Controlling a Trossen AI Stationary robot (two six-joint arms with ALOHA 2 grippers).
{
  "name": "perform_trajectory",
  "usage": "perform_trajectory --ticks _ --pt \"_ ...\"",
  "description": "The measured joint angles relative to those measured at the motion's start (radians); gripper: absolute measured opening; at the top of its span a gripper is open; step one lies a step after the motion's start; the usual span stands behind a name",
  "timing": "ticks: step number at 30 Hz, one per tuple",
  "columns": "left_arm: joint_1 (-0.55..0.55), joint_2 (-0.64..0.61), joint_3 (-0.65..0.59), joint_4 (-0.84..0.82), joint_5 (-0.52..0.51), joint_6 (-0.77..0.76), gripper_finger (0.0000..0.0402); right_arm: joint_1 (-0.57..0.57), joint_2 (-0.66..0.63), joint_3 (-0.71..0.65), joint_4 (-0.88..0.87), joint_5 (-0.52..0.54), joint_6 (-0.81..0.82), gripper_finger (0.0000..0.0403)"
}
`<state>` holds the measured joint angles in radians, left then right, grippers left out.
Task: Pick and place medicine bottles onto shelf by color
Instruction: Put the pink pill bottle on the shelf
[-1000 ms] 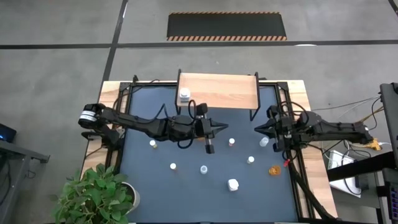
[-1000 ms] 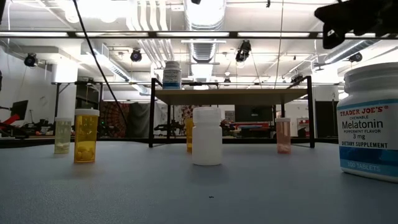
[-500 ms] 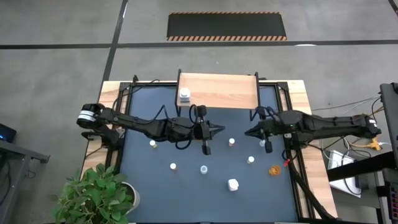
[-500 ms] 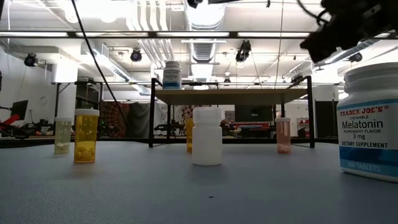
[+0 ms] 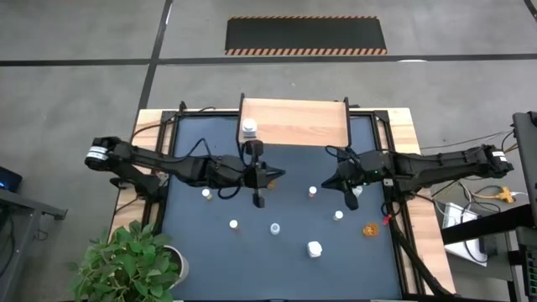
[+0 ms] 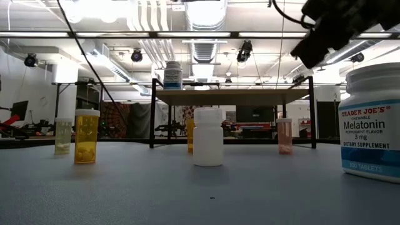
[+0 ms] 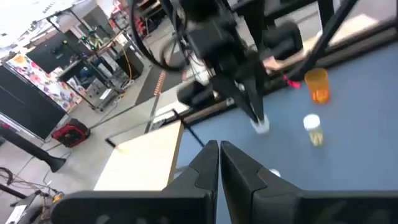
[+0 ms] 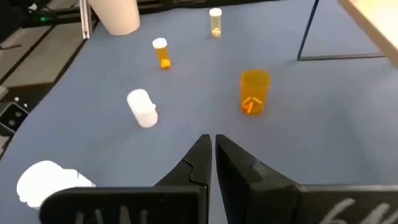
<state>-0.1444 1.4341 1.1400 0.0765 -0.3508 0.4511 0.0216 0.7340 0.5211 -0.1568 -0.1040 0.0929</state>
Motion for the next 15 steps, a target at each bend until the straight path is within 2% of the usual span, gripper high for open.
perform_trajectory --ticks 9,15 --pt "0.013 -0.152 -0.168 0.073 -0.007 0.062 0.0000 0.000 0.182 0.130 -0.004 0.001 -0.011 0.0013" --pt "0.013 -0.218 -0.255 0.128 -0.024 0.115 0.0000 0.000 0.266 0.208 -0.150 0.001 -0.008 0.0013"
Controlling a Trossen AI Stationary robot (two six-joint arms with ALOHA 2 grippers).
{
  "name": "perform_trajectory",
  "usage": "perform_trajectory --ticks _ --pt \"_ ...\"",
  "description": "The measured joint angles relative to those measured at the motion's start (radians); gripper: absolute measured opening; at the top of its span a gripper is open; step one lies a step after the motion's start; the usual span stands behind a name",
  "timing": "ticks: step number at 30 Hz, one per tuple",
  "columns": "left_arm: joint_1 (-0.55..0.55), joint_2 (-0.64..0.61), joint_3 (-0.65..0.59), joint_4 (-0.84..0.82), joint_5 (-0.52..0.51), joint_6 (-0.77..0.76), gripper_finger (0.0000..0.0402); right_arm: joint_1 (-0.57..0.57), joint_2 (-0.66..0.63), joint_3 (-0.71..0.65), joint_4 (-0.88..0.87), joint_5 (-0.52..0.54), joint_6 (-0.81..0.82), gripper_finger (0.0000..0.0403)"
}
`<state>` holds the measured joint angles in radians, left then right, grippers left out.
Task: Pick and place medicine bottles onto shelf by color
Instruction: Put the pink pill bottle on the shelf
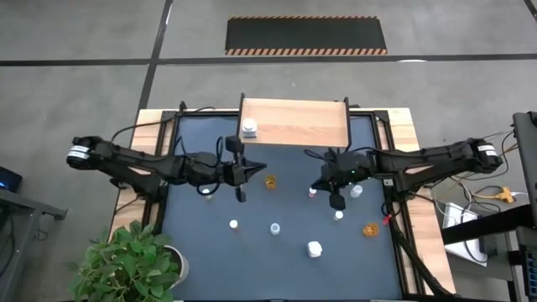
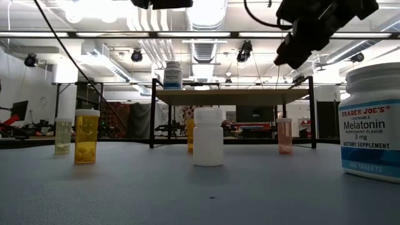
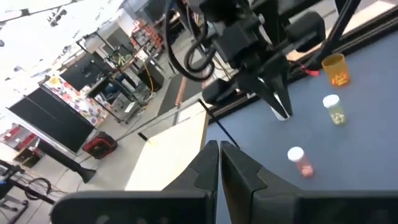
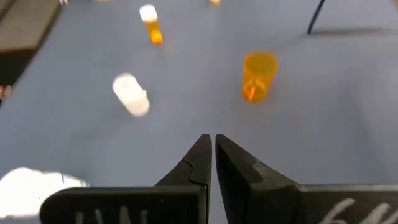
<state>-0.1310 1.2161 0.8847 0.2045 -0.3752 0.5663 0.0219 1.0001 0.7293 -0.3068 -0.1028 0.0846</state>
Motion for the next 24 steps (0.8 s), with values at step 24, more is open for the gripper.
perform_trajectory --ticks 24 --pt "0.003 -0.032 -0.118 0.081 -0.004 0.017 0.0000 0.000 0.104 0.036 -0.205 0.040 0.181 0.0138"
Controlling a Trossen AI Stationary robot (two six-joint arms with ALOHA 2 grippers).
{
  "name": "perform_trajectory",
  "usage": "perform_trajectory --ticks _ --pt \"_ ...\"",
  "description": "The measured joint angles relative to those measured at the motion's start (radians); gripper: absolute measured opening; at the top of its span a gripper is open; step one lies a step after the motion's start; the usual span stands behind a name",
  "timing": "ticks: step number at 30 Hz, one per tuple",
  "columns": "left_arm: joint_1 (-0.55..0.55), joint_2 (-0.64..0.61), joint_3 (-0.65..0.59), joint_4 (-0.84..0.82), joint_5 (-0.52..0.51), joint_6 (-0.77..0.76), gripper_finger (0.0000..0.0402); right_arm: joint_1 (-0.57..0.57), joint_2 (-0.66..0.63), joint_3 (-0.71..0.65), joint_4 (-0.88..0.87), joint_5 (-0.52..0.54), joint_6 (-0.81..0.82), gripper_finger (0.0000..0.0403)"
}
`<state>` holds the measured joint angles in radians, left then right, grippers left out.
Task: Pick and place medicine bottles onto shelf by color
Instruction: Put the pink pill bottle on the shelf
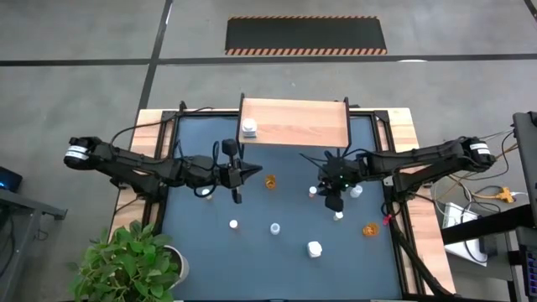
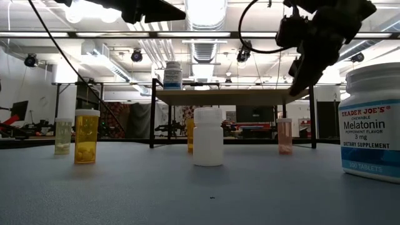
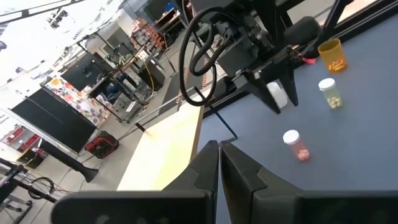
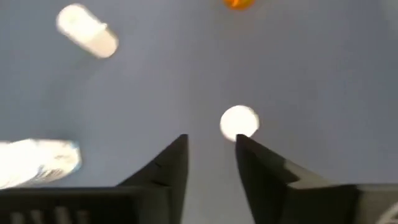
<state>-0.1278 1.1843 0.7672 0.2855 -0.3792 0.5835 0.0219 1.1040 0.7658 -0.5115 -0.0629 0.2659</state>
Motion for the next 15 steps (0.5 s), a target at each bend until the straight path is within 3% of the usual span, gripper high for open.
perform_trajectory --ticks 7,15 --pt "0.004 0.000 0.000 0.000 -0.004 0.007 0.0000 0.000 0.074 0.000 0.041 0.040 -0.032 0.0219" --pt "0.004 -0.001 -0.003 -0.003 -0.004 0.033 0.0000 0.000 0.167 0.000 0.057 0.064 -0.035 0.0225"
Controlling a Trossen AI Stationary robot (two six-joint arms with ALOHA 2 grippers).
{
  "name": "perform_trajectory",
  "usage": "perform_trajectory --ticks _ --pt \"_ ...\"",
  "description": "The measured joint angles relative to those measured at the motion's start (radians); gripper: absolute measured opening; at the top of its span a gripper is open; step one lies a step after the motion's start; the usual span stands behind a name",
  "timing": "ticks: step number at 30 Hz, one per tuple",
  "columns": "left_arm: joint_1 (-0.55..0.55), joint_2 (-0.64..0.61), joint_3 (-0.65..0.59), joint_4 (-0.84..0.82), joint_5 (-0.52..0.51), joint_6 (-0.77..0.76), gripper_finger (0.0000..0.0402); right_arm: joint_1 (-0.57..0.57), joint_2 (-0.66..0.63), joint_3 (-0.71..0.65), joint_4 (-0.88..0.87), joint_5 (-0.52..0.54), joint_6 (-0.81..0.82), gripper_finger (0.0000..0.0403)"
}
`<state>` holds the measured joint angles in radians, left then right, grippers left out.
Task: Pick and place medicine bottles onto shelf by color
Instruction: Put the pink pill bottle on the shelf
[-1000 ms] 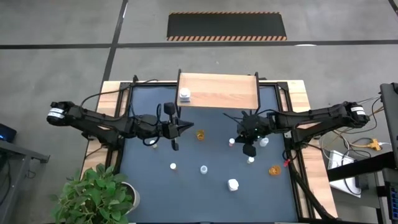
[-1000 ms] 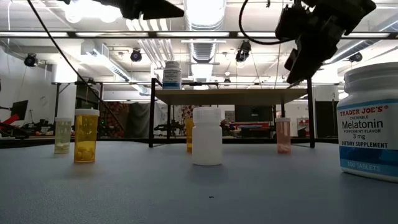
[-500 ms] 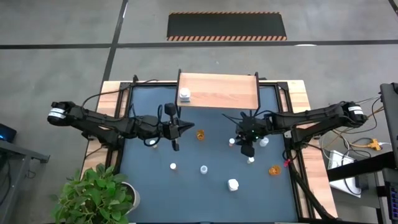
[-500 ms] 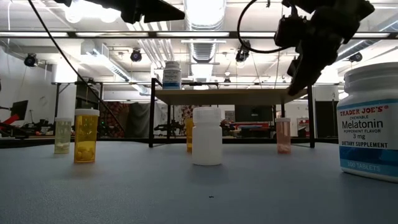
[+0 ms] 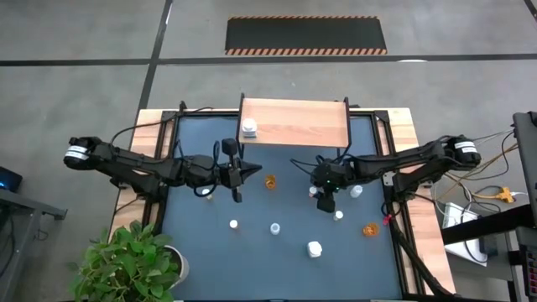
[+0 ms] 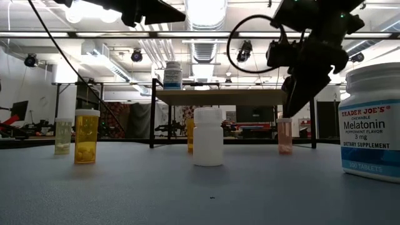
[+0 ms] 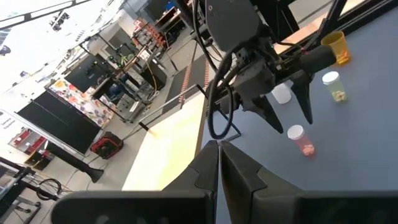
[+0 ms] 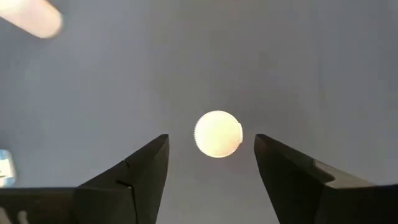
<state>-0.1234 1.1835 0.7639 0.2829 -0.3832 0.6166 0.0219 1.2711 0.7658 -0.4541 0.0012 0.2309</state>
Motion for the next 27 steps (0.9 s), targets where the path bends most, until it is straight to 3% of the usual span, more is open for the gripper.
perform_trajectory --ticks 11,27 --pt "0.000 0.000 0.000 0.002 0.000 0.002 0.0000 0.000 0.033 0.000 0.036 0.030 -0.014 0.0201" --pt "0.000 0.000 -0.001 0.001 0.000 0.002 0.0000 0.000 0.114 0.000 0.070 0.035 -0.048 0.0125"
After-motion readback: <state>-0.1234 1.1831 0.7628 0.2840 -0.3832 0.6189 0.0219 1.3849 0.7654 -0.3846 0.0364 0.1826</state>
